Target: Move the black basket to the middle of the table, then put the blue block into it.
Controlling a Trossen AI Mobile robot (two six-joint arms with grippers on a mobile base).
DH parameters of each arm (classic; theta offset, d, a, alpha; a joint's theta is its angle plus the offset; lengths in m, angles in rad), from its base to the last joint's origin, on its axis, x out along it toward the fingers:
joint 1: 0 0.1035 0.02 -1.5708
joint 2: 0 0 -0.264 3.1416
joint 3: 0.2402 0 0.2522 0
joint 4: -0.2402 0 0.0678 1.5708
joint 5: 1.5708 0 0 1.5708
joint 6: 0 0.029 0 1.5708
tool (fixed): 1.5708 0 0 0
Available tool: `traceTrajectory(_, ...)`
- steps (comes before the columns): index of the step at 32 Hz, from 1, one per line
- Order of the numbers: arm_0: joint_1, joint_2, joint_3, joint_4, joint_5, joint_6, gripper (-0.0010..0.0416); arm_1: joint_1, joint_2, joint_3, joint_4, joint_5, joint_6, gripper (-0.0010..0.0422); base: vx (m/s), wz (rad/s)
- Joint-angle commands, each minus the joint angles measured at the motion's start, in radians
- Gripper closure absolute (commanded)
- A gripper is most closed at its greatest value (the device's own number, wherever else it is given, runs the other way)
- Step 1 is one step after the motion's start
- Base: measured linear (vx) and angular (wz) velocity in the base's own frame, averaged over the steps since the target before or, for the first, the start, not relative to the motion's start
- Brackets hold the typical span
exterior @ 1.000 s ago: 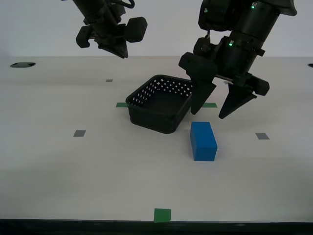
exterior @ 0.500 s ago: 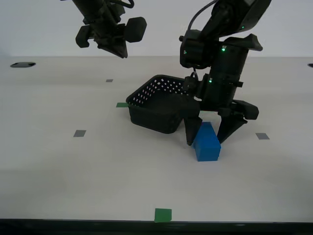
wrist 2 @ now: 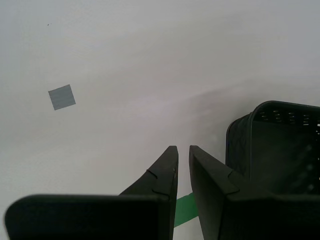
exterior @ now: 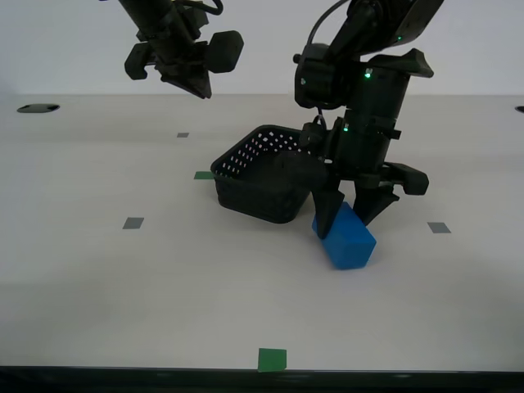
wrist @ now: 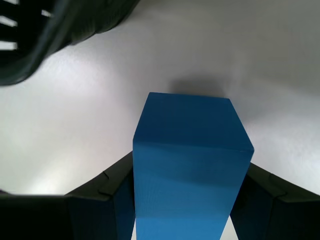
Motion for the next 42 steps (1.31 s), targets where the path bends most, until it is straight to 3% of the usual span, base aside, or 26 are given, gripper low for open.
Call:
traceTrajectory(1,0.0,-0.055,0.001,-0.01,-0.001,0.007,0.0406,0.003,0.0,0.0,0.0,-0.001,0.009,0.0385,0.0,0.0)
traceTrajectory(4,0.0,-0.14,0.005,-0.016,-0.001,0.032,0.0406,0.014,0.0,0.0,0.0,-0.008,0.021,0.0385,0.0,0.0)
traceTrajectory(8,0.0,-0.216,0.067,-0.014,-0.008,0.031,0.0406,0.048,0.0,0.0,-0.01,-0.137,0.074,0.0385,0.0,0.0)
traceTrajectory(14,0.003,-0.22,0.276,0.026,-0.009,0.021,0.0406,0.199,0.0,0.0,-0.039,-0.142,0.102,0.0385,0.0,0.0)
traceTrajectory(17,0.002,-0.22,0.315,0.067,-0.004,0.022,0.0406,0.266,0.0,0.0,-0.061,-0.141,0.109,0.0385,0.0,0.0)
traceTrajectory(21,-0.003,-0.217,0.324,0.096,0.105,0.015,0.0406,0.373,0.0,0.0,-0.11,-0.14,0.14,0.038,0.0,0.0)
traceTrajectory(22,-0.01,-0.203,0.324,0.106,0.111,0.006,0.0406,0.385,0.0,0.0,-0.115,-0.14,0.139,0.0373,0.0,0.0)
traceTrajectory(25,-0.013,-0.15,0.326,0.109,0.111,-0.005,0.0406,0.399,0.0,0.0,-0.121,-0.14,0.14,0.0336,0.0,0.0)
traceTrajectory(28,-0.013,-0.083,0.325,0.135,0.112,-0.007,0.0406,0.402,0.0,0.0,-0.127,-0.14,0.139,0.0271,0.0,0.0)
traceTrajectory(37,-0.014,-0.075,0.327,0.164,0.112,-0.037,0.0404,0.406,0.0,0.0,-0.127,-0.142,0.143,0.0193,0.0,0.0)
traceTrajectory(42,-0.014,-0.075,0.327,0.164,0.112,-0.061,0.0335,0.406,0.0,0.0,-0.126,-0.142,0.143,0.0166,0.0,0.0)
